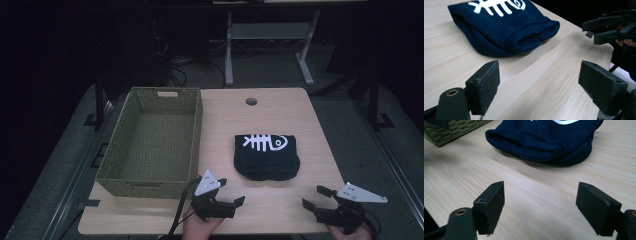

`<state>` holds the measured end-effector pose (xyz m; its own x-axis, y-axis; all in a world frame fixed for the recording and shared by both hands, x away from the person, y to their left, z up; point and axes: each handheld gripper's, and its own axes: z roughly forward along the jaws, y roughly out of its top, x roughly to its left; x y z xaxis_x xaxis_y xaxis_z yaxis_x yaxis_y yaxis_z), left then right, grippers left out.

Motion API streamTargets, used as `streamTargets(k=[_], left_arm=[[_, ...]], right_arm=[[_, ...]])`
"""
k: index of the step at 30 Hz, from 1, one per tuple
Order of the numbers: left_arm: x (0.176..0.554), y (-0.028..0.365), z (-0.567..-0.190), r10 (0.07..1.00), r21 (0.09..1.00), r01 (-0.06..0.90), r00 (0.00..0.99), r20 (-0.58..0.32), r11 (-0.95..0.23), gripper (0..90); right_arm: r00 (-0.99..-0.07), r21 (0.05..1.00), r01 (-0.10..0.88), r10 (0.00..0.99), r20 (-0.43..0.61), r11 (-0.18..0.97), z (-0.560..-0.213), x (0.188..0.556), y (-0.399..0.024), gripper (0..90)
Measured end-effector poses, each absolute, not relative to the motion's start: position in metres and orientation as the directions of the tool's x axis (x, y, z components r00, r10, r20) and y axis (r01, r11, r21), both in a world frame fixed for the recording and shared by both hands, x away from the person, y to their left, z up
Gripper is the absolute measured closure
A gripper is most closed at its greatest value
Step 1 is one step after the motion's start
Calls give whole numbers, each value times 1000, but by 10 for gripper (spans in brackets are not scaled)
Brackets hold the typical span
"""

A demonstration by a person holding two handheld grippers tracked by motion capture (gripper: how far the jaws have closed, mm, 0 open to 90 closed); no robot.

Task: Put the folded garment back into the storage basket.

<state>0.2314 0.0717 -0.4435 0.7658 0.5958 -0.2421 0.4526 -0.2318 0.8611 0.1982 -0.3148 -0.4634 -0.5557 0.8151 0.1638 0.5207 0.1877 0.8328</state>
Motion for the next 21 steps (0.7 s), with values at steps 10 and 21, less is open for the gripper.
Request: streamTargets(k=[10,21], left_arm=[[250,57,-443,619,857,456,752,-227,-239,170],[288,45,-450,653,822,539,692,-307,-185,170]], right_arm=[[-566,816,547,801,195,187,-459,221,-307,220],[-559,802,571,798,224,175,-449,253,-311,220]])
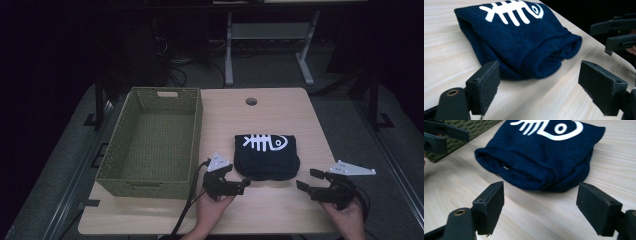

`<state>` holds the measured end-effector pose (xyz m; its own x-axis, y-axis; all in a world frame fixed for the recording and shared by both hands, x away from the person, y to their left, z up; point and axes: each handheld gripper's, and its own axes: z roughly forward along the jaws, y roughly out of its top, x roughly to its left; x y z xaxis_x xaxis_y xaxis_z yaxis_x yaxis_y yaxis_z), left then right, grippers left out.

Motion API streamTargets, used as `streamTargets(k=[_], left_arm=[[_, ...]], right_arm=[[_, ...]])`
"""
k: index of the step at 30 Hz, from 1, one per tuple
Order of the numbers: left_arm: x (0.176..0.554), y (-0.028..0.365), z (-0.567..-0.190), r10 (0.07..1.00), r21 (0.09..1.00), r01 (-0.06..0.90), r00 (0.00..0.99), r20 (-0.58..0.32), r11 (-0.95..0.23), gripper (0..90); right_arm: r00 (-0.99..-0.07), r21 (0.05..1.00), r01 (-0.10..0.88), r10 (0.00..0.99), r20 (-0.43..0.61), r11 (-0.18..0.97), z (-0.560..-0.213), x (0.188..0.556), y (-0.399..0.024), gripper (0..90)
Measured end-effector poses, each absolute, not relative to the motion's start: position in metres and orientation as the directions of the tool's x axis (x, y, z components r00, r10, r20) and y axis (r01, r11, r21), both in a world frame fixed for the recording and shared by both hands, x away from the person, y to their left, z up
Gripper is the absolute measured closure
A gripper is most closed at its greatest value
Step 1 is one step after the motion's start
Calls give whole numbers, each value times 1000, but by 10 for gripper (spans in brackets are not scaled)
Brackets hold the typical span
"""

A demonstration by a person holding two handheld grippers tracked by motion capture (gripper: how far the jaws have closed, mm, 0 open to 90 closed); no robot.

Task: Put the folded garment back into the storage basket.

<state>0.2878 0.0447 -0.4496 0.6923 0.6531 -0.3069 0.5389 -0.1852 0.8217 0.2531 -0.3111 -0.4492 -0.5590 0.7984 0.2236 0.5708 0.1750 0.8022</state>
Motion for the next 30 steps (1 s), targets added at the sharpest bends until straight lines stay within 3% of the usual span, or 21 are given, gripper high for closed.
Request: streamTargets(k=[12,16,25,30], left_arm=[[316,33,-446,695,801,582,633,-341,-138,171],[332,29,-450,737,801,578,609,-293,-159,171],[364,24,-461,753,731,678,521,-403,-77,179],[372,20,-468,766,697,710,501,-404,-97,212]], right_arm=[[-537,769,620,798,275,152,-444,294,-314,221],[-523,756,636,806,278,153,-442,308,-314,222],[-482,724,680,815,322,116,-450,341,-316,239],[-473,698,704,821,320,134,-458,356,-311,282]])
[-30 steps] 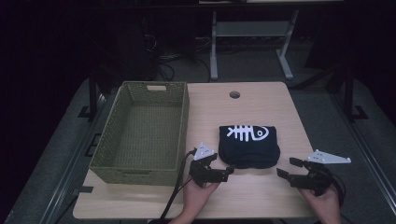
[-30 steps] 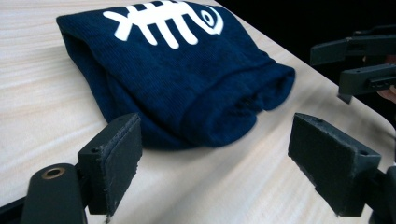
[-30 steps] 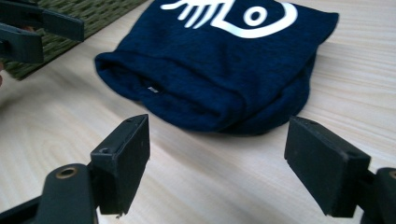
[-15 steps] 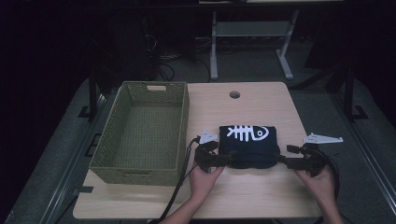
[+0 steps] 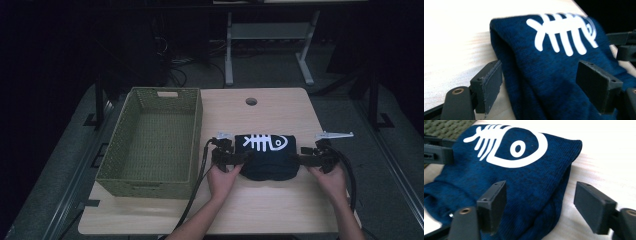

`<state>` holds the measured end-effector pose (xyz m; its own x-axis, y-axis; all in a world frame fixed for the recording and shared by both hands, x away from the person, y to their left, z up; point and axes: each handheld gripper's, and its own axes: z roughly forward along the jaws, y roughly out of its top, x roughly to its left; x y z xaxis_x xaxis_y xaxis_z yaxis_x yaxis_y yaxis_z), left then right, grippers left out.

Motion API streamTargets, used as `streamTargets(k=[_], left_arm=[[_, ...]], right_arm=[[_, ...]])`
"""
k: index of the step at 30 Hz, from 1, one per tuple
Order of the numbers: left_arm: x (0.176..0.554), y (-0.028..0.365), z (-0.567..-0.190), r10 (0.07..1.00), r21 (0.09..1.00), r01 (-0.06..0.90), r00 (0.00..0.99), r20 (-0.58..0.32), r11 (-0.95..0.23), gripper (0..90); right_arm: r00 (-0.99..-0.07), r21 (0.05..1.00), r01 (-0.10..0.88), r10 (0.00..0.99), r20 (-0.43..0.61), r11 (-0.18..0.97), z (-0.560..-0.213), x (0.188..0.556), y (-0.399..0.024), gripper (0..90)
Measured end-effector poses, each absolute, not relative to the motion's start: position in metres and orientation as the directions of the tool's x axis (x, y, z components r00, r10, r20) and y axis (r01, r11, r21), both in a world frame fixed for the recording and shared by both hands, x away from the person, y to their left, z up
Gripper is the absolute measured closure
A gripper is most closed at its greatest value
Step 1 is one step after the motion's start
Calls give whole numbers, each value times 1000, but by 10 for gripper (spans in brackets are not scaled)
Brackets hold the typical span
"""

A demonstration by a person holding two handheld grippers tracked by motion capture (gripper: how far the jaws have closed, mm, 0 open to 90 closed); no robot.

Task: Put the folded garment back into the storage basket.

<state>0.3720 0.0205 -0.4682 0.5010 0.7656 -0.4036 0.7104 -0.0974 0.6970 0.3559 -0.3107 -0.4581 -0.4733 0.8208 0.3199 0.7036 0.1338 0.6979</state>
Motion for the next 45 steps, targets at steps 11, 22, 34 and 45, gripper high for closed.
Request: streamTargets(k=[11,22,34,45], left_arm=[[379,16,-474,764,661,746,472,-439,-81,338],[376,17,-467,718,650,754,504,-481,-94,653],[365,18,-440,659,664,740,553,-510,-107,666],[363,24,-396,629,705,701,599,-496,-111,664]], right_arm=[[-468,665,728,830,305,166,-472,364,-299,538],[-490,645,745,794,359,168,-466,359,-300,705],[-492,673,730,775,397,118,-439,339,-308,710],[-506,716,697,741,440,51,-401,330,-312,709]])
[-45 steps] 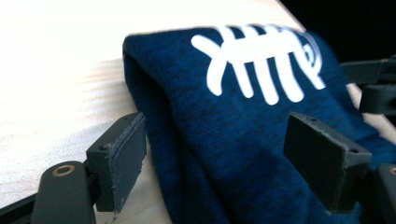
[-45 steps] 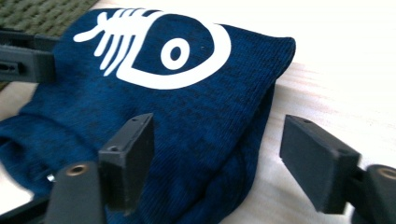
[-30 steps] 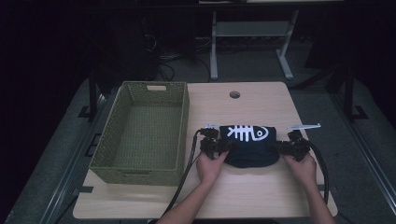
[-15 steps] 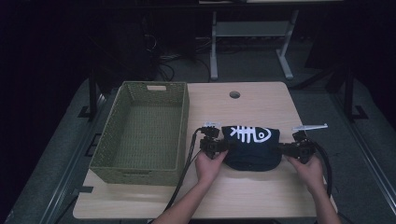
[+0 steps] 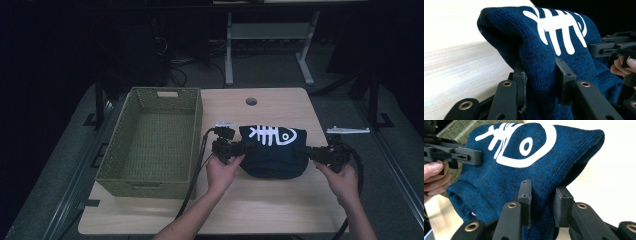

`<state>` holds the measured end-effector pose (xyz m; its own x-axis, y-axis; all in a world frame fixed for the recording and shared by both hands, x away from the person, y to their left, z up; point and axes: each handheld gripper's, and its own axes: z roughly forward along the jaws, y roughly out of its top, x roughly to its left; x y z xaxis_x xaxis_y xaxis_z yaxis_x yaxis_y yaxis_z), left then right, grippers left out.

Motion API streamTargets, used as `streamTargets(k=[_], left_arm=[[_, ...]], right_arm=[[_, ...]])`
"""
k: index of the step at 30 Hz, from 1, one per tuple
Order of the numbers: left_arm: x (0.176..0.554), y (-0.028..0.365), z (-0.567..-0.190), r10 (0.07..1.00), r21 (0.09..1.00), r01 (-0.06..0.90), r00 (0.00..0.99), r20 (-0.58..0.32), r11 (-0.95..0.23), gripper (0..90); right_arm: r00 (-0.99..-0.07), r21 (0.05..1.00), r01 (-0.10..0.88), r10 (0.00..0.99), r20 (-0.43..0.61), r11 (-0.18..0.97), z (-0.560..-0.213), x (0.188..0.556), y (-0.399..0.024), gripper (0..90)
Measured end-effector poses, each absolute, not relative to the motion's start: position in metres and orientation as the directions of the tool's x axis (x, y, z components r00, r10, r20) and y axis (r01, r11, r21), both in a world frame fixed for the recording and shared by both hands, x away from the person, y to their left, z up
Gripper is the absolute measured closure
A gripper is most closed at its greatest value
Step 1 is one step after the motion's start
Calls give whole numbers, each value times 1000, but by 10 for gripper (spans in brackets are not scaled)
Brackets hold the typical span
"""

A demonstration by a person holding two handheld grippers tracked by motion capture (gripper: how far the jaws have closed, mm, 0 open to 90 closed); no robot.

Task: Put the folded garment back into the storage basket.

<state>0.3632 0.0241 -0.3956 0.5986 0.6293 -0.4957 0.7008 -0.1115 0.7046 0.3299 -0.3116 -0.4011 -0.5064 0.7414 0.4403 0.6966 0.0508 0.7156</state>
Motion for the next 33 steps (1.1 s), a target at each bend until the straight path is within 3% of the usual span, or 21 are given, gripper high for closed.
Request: streamTargets(k=[23,33], left_arm=[[375,61,-342,619,733,673,617,-486,-96,660],[375,109,-318,626,745,665,601,-496,-49,657]], right_arm=[[-548,743,669,680,487,7,-343,341,-283,712],[-592,764,645,642,487,14,-319,352,-247,712]])
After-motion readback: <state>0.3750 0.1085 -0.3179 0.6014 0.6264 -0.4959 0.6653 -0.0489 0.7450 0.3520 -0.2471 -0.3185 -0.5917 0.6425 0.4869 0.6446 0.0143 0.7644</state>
